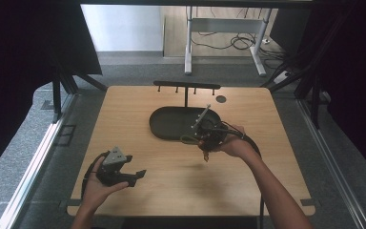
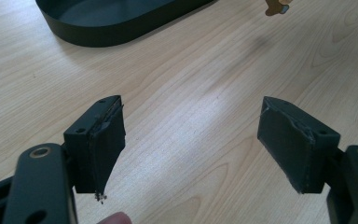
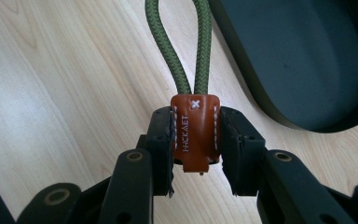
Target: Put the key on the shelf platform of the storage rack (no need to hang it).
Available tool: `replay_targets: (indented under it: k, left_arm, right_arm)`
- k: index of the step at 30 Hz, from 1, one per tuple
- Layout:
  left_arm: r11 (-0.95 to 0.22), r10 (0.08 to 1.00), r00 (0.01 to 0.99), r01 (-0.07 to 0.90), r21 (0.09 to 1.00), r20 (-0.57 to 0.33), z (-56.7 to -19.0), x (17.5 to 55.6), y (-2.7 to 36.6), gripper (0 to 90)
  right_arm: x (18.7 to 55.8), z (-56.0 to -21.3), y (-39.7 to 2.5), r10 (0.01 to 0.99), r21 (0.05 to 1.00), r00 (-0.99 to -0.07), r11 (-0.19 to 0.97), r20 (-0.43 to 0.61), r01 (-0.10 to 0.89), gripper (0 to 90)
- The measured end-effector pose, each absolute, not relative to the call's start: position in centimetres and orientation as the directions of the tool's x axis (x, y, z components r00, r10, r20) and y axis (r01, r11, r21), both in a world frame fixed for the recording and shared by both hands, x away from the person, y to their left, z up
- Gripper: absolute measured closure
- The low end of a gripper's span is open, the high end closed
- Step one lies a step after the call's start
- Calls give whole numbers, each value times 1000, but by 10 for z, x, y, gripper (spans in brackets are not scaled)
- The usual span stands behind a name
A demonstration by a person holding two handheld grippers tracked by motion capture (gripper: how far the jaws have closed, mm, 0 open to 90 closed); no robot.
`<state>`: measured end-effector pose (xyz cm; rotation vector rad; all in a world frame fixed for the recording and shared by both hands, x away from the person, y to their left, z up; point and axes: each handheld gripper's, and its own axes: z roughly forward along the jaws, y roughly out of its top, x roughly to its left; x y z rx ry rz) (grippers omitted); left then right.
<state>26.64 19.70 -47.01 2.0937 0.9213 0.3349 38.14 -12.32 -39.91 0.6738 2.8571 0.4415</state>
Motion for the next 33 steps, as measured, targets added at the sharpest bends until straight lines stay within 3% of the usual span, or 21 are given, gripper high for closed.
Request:
replay_targets:
  k: [33]
  left_arm:
    - [-406,712,698,498,766,-76,-470,266,196,234]
  right_arm:
    - [418,-392,-130,536,338,-839,810,-92,480,668]
